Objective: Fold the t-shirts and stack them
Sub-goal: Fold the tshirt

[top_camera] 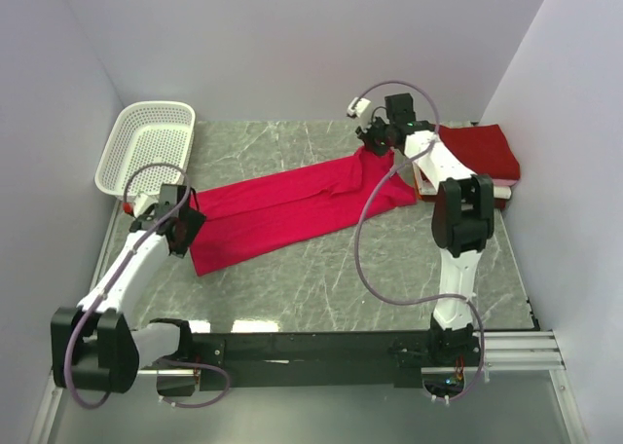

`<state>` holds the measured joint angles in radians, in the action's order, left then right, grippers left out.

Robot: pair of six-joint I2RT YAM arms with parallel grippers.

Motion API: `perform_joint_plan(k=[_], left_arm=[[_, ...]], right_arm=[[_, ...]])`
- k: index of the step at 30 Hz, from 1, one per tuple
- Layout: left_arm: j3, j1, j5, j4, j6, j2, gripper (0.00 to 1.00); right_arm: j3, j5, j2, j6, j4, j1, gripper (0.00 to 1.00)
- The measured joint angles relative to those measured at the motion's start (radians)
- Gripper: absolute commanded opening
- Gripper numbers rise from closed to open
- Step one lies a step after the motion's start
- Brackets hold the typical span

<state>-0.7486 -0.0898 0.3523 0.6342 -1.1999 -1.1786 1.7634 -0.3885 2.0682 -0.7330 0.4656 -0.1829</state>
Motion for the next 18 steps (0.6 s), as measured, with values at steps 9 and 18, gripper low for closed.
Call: perform_joint_plan(k=[9,18], left_arm=[[-0.077,0.003,-0.237,-0.095,0.352,0.296,0.76],[-0.196,0.003,-0.428,-0.13,0.684,0.391,0.76]], right_arm=[[0.137,0.274,0.119,0.18,-0.063,-0.095,0.62],[0.069,0.064,-0.014,0.21,0.119,-0.065,0.57]])
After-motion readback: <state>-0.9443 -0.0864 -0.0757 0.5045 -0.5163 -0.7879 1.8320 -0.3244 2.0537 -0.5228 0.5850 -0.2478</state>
